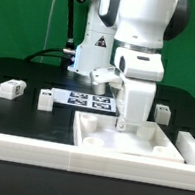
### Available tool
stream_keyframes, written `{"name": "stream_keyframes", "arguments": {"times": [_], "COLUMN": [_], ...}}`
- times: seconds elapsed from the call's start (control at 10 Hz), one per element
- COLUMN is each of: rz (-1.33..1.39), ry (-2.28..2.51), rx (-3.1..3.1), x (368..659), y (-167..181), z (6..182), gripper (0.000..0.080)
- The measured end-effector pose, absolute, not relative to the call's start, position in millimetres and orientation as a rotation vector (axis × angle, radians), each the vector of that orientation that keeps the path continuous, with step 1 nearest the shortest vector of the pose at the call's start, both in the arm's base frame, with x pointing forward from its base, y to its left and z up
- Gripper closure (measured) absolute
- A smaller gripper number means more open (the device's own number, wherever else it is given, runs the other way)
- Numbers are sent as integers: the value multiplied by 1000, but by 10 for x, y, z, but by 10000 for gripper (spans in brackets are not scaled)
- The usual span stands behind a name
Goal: Assemble one leg
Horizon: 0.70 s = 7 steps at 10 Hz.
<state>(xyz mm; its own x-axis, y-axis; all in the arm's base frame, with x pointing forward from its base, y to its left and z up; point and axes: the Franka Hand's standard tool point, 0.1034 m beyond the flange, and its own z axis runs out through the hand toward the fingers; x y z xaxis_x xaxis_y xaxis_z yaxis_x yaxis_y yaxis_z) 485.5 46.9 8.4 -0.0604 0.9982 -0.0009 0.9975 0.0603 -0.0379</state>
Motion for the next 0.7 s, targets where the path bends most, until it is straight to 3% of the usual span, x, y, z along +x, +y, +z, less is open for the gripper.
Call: {"name": "stream_keyframes", "arguments": {"times": [0.4, 0.7], "rz": [36, 38], "ry": [-2196, -2190], "rx": [-2212, -2218], "x": [4896, 4898], "y": [762, 754], "z": [97, 97], "gripper": [735, 735]}}
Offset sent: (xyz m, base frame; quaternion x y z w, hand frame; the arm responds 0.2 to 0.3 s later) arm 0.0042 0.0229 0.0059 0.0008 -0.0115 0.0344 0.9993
